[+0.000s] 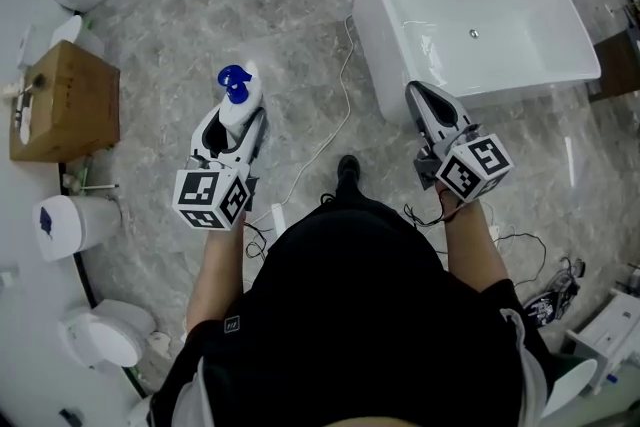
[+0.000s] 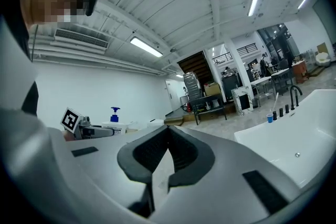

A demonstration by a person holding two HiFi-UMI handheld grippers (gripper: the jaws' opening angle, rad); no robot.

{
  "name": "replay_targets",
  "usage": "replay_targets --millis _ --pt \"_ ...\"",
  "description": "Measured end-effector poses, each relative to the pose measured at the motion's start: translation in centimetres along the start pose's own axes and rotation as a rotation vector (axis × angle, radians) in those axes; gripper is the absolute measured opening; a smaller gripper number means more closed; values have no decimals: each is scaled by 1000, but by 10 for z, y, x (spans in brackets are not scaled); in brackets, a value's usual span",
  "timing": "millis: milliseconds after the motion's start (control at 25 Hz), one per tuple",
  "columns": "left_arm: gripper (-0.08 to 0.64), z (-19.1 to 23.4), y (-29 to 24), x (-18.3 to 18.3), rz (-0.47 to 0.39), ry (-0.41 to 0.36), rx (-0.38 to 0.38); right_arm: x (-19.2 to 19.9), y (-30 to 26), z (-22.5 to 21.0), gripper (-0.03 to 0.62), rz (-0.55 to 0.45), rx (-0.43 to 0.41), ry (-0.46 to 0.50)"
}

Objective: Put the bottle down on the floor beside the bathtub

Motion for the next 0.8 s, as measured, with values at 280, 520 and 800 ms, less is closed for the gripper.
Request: replay_targets --millis 280,520,800 --pt "259 4 -102 -31 -10 16 4 -33 -53 -80 29 -18 -24 -3" --pt "259 14 -155 -47 -3 11 22 -47 -93 -116 29 -3 -39 -4" --pt "259 52 -216 -49 22 4 82 -42 -135 -143 29 12 53 -35"
Point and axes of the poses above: the fingertips, and each gripper's own axes: y backward along the fingers, z to its left, x out of its underside, the point moved 7 cm from there along y, backward along the fingers, and after that the axes turned 3 degrees about -z, right-handed, at the moved point
